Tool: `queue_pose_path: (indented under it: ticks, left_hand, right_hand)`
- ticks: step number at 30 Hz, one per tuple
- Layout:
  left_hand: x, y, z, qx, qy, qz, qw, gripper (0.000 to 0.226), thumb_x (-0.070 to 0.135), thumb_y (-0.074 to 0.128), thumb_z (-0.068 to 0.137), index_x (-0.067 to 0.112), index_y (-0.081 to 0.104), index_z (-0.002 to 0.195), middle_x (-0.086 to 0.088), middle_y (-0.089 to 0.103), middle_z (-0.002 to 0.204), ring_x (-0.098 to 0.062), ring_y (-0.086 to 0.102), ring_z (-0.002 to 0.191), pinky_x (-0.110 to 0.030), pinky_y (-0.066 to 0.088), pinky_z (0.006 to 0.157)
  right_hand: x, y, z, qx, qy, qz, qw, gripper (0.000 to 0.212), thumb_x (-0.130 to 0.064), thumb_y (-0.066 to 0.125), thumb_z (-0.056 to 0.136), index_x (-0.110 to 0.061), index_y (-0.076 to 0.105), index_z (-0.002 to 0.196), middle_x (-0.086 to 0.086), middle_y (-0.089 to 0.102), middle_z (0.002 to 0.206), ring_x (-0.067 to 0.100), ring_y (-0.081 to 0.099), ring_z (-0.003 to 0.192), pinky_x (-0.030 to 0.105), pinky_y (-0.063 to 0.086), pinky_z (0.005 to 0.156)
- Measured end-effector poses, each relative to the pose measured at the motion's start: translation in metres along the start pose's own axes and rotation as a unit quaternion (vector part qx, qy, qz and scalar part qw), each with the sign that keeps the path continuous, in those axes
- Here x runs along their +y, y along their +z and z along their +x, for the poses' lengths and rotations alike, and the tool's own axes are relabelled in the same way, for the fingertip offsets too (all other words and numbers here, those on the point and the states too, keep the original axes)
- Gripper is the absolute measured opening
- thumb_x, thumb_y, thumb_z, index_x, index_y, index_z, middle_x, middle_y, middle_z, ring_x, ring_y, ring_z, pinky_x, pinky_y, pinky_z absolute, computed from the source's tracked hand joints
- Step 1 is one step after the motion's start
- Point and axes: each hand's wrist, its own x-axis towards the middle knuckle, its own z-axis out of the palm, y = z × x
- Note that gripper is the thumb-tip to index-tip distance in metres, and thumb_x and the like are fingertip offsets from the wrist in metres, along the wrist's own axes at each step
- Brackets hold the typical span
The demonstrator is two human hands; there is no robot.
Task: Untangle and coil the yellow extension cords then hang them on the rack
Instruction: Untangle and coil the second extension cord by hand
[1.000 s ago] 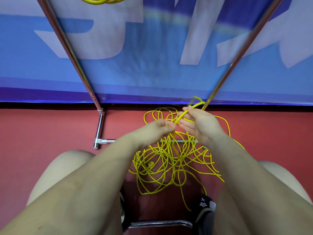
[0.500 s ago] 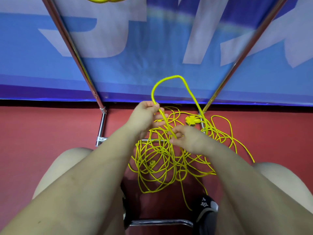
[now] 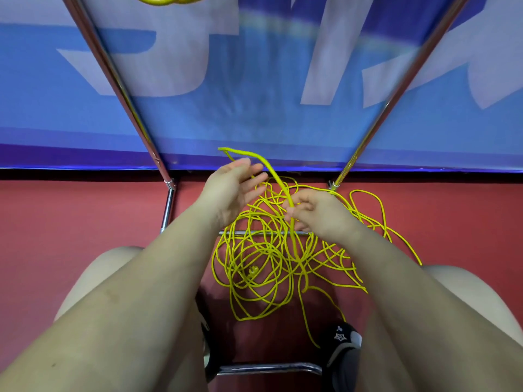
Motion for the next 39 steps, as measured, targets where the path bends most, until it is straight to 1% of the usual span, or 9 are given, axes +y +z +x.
queue_pose_path:
  ticks: [5,11,19,22,25,29,33,36,39]
  left_hand:
    - [-0.031,-0.001,-0.008,-0.155,-0.083,0.341,0.923,0.029,0.041,0.051,0.093,0.021,0.057,0.114,0.002,0.062,0.114,-0.016,0.056,0.109,-0.037,0.041,0.094]
    - [-0.054,-0.003,-0.012,-0.231,-0.036,0.461,0.856,0.009,0.028,0.051,0.096,0.026,0.046,0.089,0.005,0.054,0.080,-0.013,0.048,0.077,-0.030,0.037,0.076]
    - [-0.062,-0.002,-0.010,-0.197,0.015,0.446,0.873,0.020,0.012,0.040,0.101,0.019,0.038,0.082,-0.001,0.048,0.077,-0.015,0.062,0.070,-0.026,0.036,0.058]
    - [-0.055,0.000,-0.008,-0.155,0.032,0.388,0.908,0.020,0.012,0.040,0.100,0.018,0.037,0.081,-0.004,0.053,0.078,-0.006,0.064,0.058,-0.026,0.038,0.058]
    - [-0.045,0.000,-0.007,-0.119,0.035,0.302,0.945,0.020,0.013,0.040,0.101,0.018,0.041,0.081,-0.004,0.057,0.079,-0.003,0.064,0.053,-0.025,0.047,0.064]
    - [-0.028,0.002,-0.005,-0.069,0.074,0.231,0.968,0.017,0.016,0.039,0.101,0.015,0.045,0.085,-0.006,0.062,0.083,-0.006,0.065,0.053,-0.027,0.051,0.067]
    - [0.005,-0.002,0.002,0.014,0.083,0.044,0.995,0.018,0.019,0.036,0.102,0.015,0.048,0.089,-0.001,0.065,0.079,-0.007,0.067,0.056,-0.020,0.056,0.059]
    - [0.011,-0.006,0.000,-0.020,0.037,-0.011,0.999,0.017,0.021,0.036,0.102,0.016,0.051,0.099,-0.003,0.066,0.091,-0.012,0.069,0.076,-0.026,0.055,0.071]
    - [-0.008,-0.005,-0.004,-0.097,-0.023,0.148,0.984,0.023,0.031,0.040,0.100,0.019,0.050,0.117,-0.002,0.066,0.105,-0.015,0.065,0.092,-0.031,0.049,0.085]
  right_hand:
    - [-0.009,-0.010,-0.004,0.050,0.045,0.173,0.983,0.016,-0.021,0.052,0.095,-0.014,0.056,0.108,0.001,0.066,0.085,0.016,0.064,0.068,0.021,0.053,0.061]
    - [-0.008,-0.016,-0.008,0.086,0.077,0.310,0.944,0.016,-0.016,0.050,0.096,-0.013,0.056,0.109,-0.001,0.066,0.087,0.017,0.065,0.072,0.019,0.055,0.060]
    - [-0.008,-0.014,-0.006,0.034,0.067,0.228,0.971,0.031,-0.023,0.053,0.094,-0.013,0.053,0.123,0.000,0.064,0.099,0.012,0.066,0.083,0.022,0.052,0.073]
    - [-0.004,-0.011,-0.010,-0.004,0.066,-0.059,0.996,0.035,-0.025,0.058,0.091,-0.013,0.053,0.123,0.001,0.063,0.105,-0.001,0.059,0.064,0.010,0.043,0.054]
    - [0.003,-0.009,-0.015,-0.060,0.048,-0.273,0.959,0.035,-0.026,0.057,0.091,-0.014,0.053,0.125,0.005,0.064,0.115,0.013,0.062,0.081,0.016,0.045,0.065]
    - [-0.003,-0.011,-0.019,-0.045,0.031,-0.282,0.958,0.029,-0.025,0.058,0.091,-0.016,0.053,0.118,0.008,0.065,0.108,0.013,0.055,0.072,0.024,0.046,0.069]
    - [0.000,-0.009,-0.018,-0.021,-0.002,-0.257,0.966,0.025,-0.024,0.058,0.091,-0.023,0.044,0.071,0.010,0.067,0.085,0.023,0.064,0.074,0.027,0.042,0.060]
    - [-0.006,-0.007,-0.015,-0.011,0.013,-0.090,0.996,0.023,-0.020,0.055,0.093,-0.019,0.043,0.073,0.003,0.058,0.075,0.009,0.065,0.056,0.026,0.047,0.057]
    - [-0.016,-0.008,-0.013,0.015,0.034,0.142,0.989,0.015,-0.020,0.053,0.094,-0.016,0.050,0.081,0.006,0.060,0.080,0.012,0.067,0.056,0.027,0.054,0.060]
